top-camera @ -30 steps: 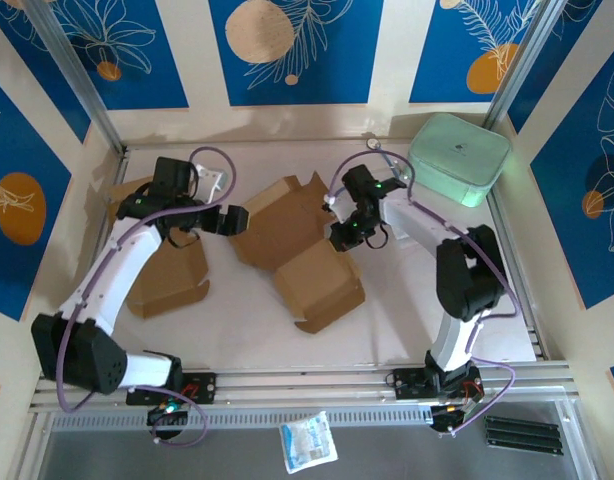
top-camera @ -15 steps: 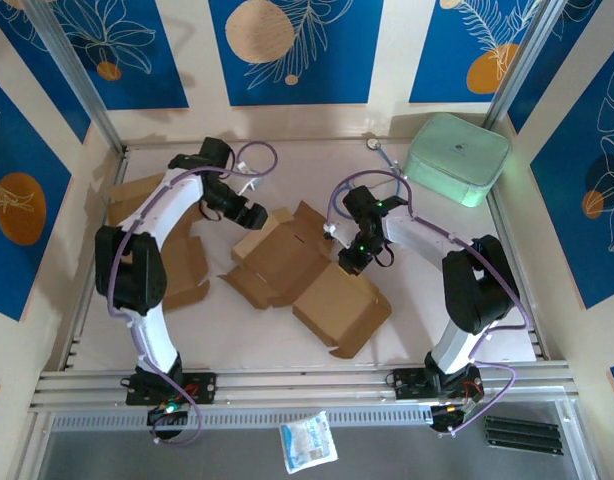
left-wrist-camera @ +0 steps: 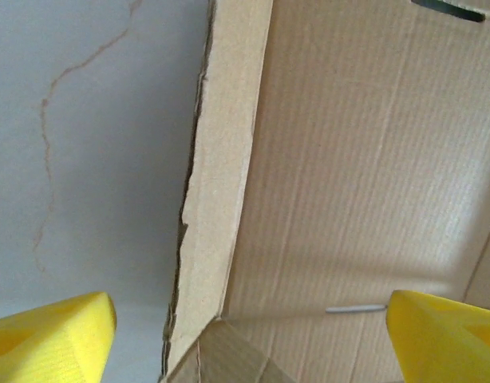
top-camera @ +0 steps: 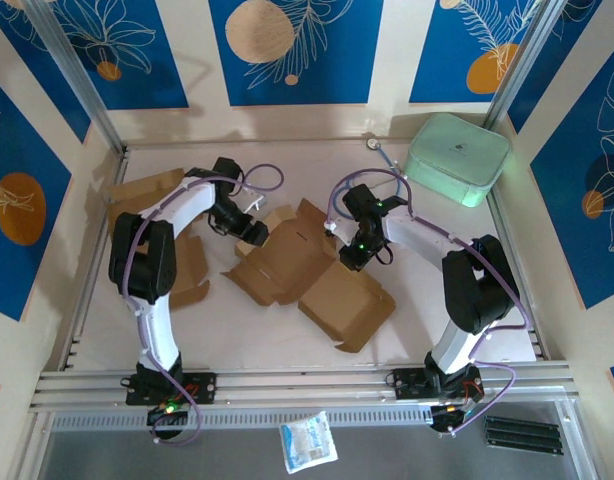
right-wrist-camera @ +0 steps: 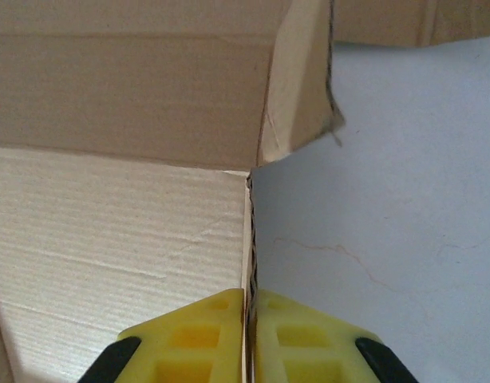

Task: Fold the paper box

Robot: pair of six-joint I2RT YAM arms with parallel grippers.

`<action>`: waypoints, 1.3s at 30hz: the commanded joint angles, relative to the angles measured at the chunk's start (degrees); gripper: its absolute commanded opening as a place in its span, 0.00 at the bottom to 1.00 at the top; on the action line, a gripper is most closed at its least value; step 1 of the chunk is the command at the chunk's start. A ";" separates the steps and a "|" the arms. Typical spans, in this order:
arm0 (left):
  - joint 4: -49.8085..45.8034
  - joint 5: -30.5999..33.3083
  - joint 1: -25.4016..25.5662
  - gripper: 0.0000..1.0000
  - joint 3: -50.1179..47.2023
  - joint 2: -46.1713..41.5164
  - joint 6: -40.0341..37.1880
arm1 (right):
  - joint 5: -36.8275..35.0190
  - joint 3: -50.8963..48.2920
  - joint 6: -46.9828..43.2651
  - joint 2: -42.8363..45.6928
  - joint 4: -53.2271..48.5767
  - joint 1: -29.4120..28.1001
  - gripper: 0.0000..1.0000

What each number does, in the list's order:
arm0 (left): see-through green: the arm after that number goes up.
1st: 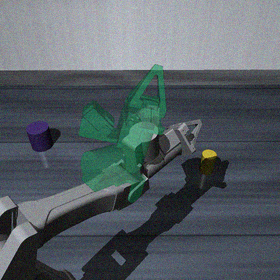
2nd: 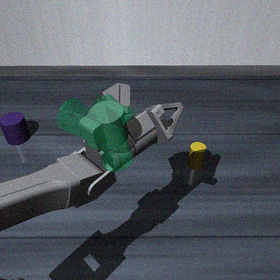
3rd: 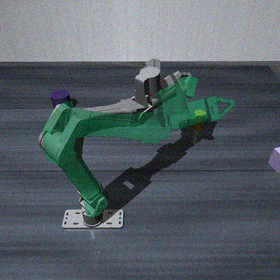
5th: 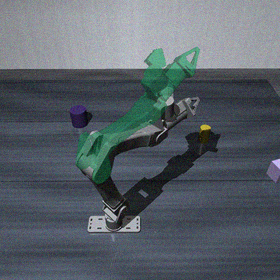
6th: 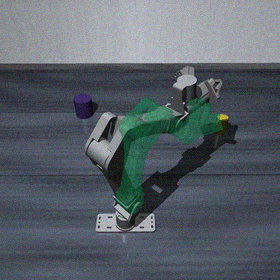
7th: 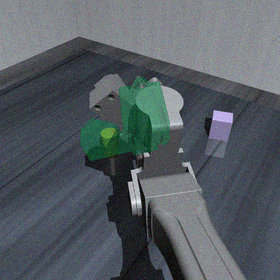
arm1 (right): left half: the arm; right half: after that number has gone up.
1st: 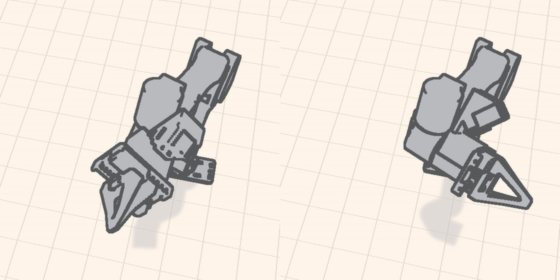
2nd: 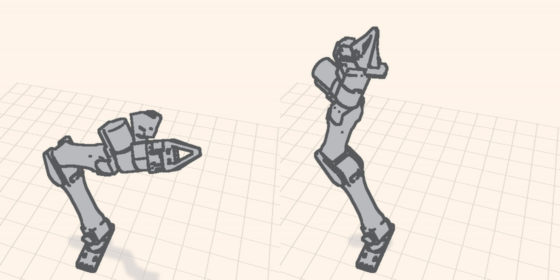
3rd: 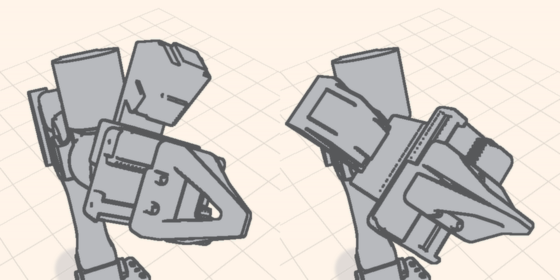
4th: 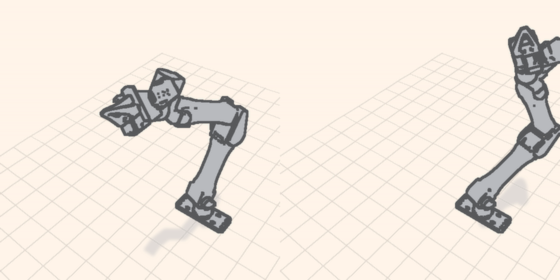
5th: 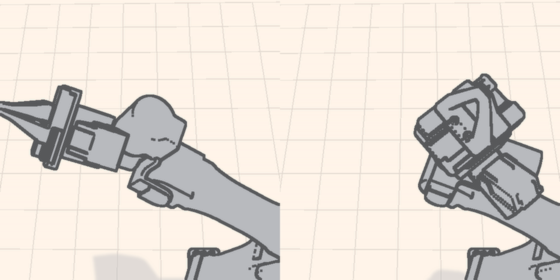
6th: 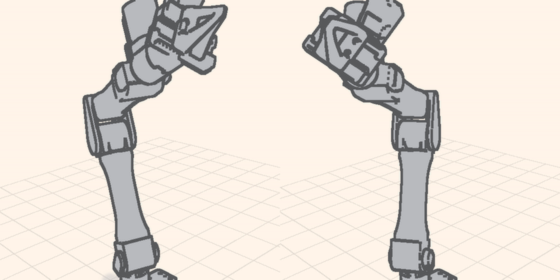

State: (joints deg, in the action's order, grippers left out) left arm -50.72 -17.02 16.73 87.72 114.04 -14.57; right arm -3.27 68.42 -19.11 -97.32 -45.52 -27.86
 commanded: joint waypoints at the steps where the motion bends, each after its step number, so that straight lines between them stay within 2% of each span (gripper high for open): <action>1: 1.53 1.47 0.76 0.83 -1.07 1.51 0.68 | 0.34 -0.89 -0.31 1.34 0.43 -0.48 0.12; 5: 1.61 -0.16 0.85 0.73 -1.50 1.95 0.86 | -0.28 -1.02 -0.13 1.69 0.76 -0.48 0.13; 9: 0.74 -0.44 0.85 0.56 -2.37 2.11 0.34 | -2.61 -0.04 0.78 2.80 1.04 -0.55 0.17; 11: 0.49 0.80 0.85 0.53 -2.42 2.38 0.26 | -2.67 0.98 1.23 4.44 1.13 -0.60 0.21; 14: 0.27 1.81 0.85 0.40 -2.13 2.28 -0.10 | -2.25 2.72 0.89 7.45 2.25 -1.01 0.27; 19: 2.15 1.12 1.01 0.12 -2.72 0.47 -1.40 | 0.82 6.10 -0.22 9.45 9.88 -1.32 0.48; 21: 3.11 0.59 1.30 0.01 -2.94 -0.59 -2.09 | 2.91 7.85 -0.50 8.31 12.54 -1.34 0.52; 24: 3.78 0.47 2.22 0.00 -2.67 -3.04 -3.54 | 5.68 10.63 -2.35 5.64 15.24 -1.42 0.54; 27: 3.91 1.37 3.95 0.00 -2.07 -6.78 -6.59 | 9.72 12.32 -8.81 4.34 17.17 -1.76 0.54; 34: 7.91 5.48 7.82 0.00 -3.06 -15.01 -16.31 | 27.08 10.40 -24.97 6.97 24.42 2.34 0.65; 35: 8.21 6.11 8.19 0.00 -3.13 -15.59 -17.43 | 28.31 10.34 -26.82 7.26 24.66 2.81 0.69; 39: 8.29 7.53 9.90 0.00 -2.18 -17.21 -21.93 | 29.63 10.78 -36.34 6.94 24.19 2.54 0.68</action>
State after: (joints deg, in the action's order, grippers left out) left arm -42.76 -11.46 25.78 85.54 97.69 -30.65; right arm 20.62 79.48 -45.60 -91.85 -22.74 -24.91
